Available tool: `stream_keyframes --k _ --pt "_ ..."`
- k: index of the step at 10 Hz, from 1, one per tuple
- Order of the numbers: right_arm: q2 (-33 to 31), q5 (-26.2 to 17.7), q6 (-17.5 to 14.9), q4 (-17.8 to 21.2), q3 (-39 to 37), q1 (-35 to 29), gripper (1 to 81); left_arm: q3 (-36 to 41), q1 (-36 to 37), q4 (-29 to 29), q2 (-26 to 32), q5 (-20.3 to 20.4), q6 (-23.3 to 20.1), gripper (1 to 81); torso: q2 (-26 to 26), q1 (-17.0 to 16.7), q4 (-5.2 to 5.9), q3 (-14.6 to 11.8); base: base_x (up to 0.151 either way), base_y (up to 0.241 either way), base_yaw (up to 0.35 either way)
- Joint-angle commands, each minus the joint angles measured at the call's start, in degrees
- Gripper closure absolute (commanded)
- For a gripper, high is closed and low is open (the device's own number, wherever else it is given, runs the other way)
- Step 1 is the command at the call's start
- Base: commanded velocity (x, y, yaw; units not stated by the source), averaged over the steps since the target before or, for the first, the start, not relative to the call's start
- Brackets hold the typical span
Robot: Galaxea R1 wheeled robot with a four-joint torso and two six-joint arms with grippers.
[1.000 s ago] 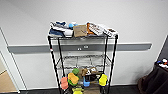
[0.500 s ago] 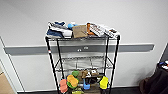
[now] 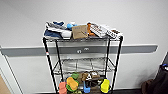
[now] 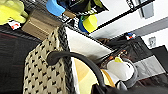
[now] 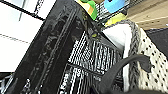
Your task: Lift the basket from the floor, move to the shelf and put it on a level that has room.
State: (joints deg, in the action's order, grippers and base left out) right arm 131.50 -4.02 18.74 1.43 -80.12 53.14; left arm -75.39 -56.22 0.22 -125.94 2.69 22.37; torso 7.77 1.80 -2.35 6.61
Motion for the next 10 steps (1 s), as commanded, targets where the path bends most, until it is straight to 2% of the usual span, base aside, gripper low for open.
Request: stream_keyframes --k 1,10 --pt "-1.65 3.85 0.07 1.39 6.47 -8.70 81.1 5.25 7.13 0.57 2.27 2.84 -0.22 81.1 0.00 0.00 0.00 0.00 0.115 0.000 0.000" --pt "-2.18 4.20 0.07 1.30 8.50 -8.96 81.1 9.29 7.13 0.66 4.02 4.25 -0.40 81.1 0.00 0.00 0.00 0.00 0.115 0.000 0.000"
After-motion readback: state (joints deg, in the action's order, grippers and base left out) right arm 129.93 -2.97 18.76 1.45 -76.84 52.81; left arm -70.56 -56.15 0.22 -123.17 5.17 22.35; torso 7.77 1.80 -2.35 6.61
